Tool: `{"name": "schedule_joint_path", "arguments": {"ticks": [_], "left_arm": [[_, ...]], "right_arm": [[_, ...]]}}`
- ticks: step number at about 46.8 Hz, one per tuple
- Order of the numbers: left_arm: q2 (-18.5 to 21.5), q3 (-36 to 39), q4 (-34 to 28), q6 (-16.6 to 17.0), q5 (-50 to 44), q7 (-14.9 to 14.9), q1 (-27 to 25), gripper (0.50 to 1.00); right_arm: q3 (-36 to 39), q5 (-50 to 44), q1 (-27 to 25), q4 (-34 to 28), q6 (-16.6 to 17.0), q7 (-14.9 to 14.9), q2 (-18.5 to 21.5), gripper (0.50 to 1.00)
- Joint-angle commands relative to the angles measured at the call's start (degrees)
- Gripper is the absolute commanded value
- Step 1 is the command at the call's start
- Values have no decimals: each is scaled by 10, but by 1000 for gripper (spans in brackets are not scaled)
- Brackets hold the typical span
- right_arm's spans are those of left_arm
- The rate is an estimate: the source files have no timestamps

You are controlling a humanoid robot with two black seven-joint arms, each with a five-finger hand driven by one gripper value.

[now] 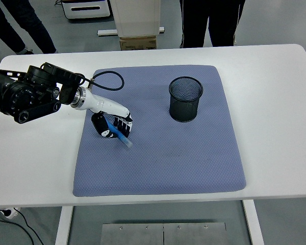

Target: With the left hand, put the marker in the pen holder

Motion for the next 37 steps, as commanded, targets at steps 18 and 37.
{"name": "schedule_joint_path", "arguments": {"ticks": [18,37], "left_arm": [[-2,0,0,-2,2,-2,3,587],[-2,0,0,-2,8,-4,3,500]], "right_arm": [[0,0,1,0,0,0,0,1000],[0,0,1,0,0,0,0,1000]]}}
